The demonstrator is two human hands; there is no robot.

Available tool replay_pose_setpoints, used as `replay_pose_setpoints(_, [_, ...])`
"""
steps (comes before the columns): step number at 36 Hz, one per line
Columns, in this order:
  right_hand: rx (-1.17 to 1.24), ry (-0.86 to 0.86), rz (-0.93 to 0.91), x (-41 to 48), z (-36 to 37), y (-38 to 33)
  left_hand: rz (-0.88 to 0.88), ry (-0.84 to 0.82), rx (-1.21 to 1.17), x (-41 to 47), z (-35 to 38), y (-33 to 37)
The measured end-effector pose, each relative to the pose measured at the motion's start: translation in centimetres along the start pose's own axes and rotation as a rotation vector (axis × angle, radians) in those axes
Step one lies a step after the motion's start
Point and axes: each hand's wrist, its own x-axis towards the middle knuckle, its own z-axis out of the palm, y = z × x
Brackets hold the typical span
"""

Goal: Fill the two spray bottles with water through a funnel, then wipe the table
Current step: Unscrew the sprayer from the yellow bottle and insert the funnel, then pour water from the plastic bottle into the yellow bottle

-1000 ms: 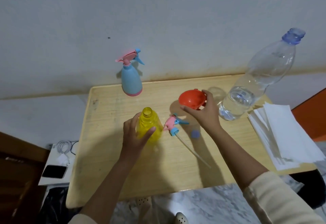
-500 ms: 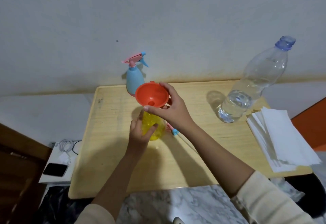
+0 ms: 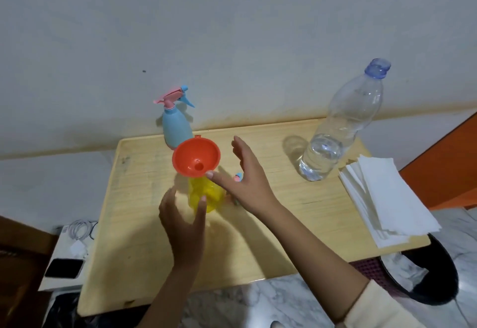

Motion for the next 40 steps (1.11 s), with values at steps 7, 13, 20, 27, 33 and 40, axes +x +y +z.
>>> replay_pose_setpoints(7, [-0.279, 0.374, -0.155, -2.9, -9.7, 6.3, 0.258, -0.158, -0.23, -5.5, 4.4, 8.0])
replay_pose_setpoints(13, [-0.323, 0.523, -0.013, -1.4, -18.2, 10.4, 0.326, -0.427, -0.236, -2.8, 14.0, 18.3])
replay_pose_setpoints(20, [-0.242, 0.262, 0.088, 4.2, -20.6, 12.0, 0.183, -0.493, -0.187, -1.2, 20.7, 22.7])
replay_pose_setpoints(27, [-0.258, 0.226, -0.009, 5.3, -20.7, 11.8, 0.092, -0.388, -0.201, -0.8, 20.6, 21.2])
replay_pose_setpoints(33, [-0.293, 0.209, -0.216, 5.2, -19.4, 9.5, 0.057, -0.222, -0.363, 0.0, 16.6, 20.6])
replay_pose_setpoints(40, [-0.457, -0.03, -0.319, 3.2, -18.4, 5.7, -0.07, -0.094, -0.513, -0.6, 12.9, 19.1])
